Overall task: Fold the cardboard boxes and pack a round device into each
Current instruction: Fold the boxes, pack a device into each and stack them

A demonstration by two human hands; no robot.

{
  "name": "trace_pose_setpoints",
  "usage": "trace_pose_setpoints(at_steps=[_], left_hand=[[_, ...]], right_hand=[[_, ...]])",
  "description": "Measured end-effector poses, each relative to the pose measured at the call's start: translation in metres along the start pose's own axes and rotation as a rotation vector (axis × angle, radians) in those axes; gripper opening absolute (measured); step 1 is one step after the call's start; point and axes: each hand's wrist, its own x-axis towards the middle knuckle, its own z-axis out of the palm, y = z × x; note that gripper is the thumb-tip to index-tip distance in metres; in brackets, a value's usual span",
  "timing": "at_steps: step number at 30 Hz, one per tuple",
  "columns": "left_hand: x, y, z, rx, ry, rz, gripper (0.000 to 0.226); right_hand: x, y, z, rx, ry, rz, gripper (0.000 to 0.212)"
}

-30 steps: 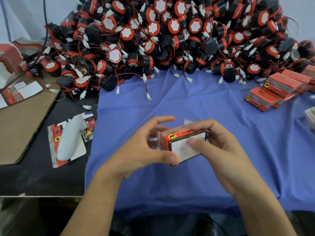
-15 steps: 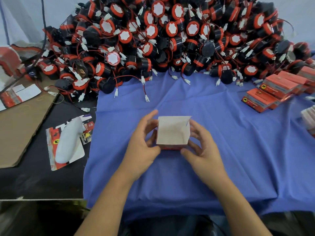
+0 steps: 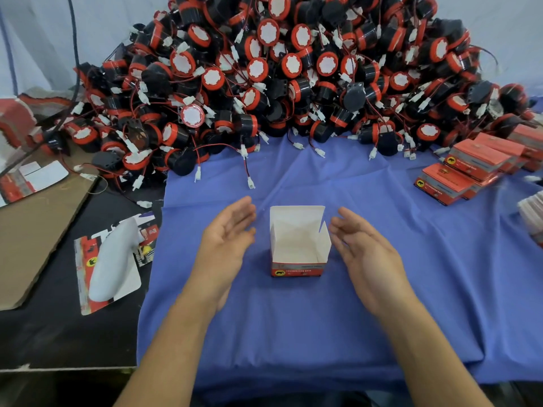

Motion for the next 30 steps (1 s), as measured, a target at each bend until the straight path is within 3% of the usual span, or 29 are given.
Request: trace_pose_setpoints(at_steps=[5,10,16,20,25,30], left_hand=[[0.053,0.016,0.015,0.014,0.064,0.004,0.050],[0.121,0.016,0.029,0.182,0.134,0.066,0.059],[0.196,0.013,0.038,0.366,0.143,0.182,0.074],[0.240,0.015,0.037,0.386,0.091,0.114,0.080],[0.248,0.012,0.028,0.363,0.109,0.115,0.069],[0.211,0.037,0.025,0.301,0.151,0.233,0.075]], right_hand=[[0.053,-0.019,0.033,-0.050,-0.151,0.105,0.037],[0.121,-0.018,0.088,-0.238,-0.301,0.089,0.040],[0.191,-0.011,0.154,-0.522,-0.391,-0.086,0.069],[0.216,-0.004,0.180,-0.549,-0.422,-0.145,0.076],[0.218,0.008,0.166,-0.514,-0.381,-0.181,0.074],[0.184,-0.018,0.157,-0.581,-0.425,-0.330,0.074]])
